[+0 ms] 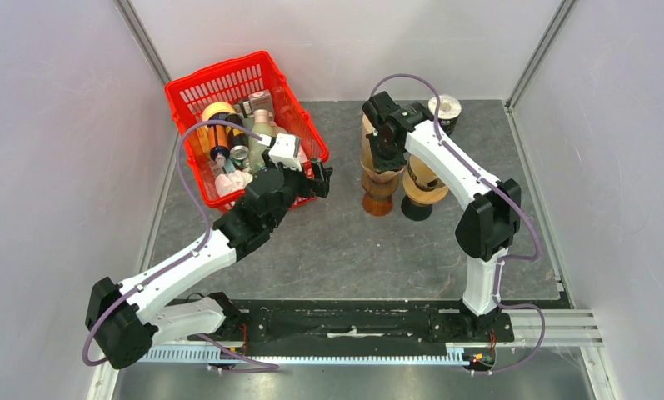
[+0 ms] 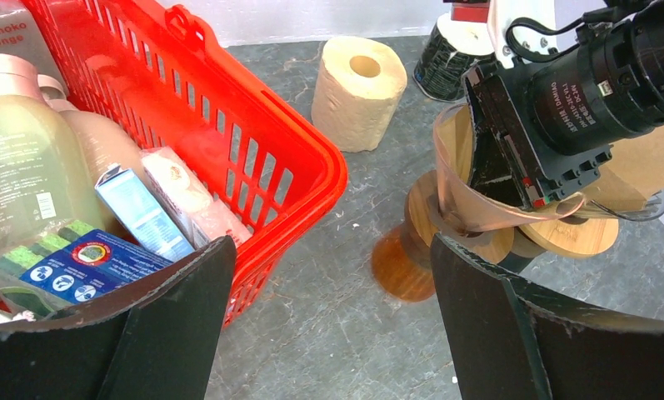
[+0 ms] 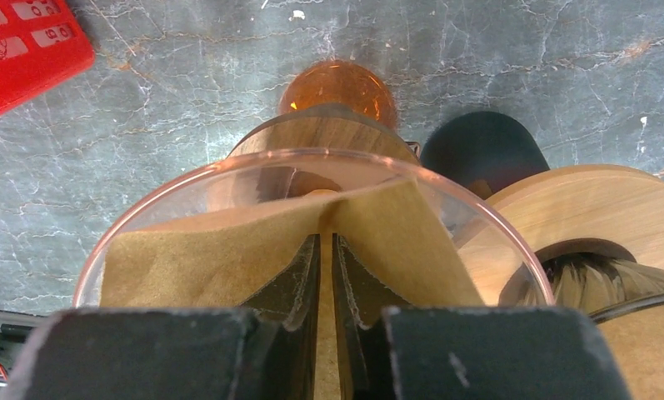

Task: Place the coffee filter in the dripper
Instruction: Place the coffee filter in the coffee dripper.

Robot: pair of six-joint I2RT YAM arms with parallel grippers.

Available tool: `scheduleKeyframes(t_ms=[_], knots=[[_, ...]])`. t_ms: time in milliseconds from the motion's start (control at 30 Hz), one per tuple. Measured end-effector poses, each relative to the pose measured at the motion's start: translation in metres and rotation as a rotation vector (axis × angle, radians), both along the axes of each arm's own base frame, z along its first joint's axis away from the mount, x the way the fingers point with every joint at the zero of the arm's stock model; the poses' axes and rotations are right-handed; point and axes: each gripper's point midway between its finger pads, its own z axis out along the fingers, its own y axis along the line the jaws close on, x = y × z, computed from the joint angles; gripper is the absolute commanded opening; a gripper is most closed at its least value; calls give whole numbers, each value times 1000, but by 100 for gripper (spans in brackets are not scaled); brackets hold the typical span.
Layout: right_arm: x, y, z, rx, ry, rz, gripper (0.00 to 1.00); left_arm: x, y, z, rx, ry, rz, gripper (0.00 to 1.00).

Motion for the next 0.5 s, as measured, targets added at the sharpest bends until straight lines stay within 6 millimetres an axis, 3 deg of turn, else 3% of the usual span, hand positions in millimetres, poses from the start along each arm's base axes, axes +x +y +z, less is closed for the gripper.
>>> scheduleKeyframes(t_ms=[500], knots=[[0, 1, -20, -1, 13, -14, 18, 0, 1, 0, 0, -1, 1, 94]])
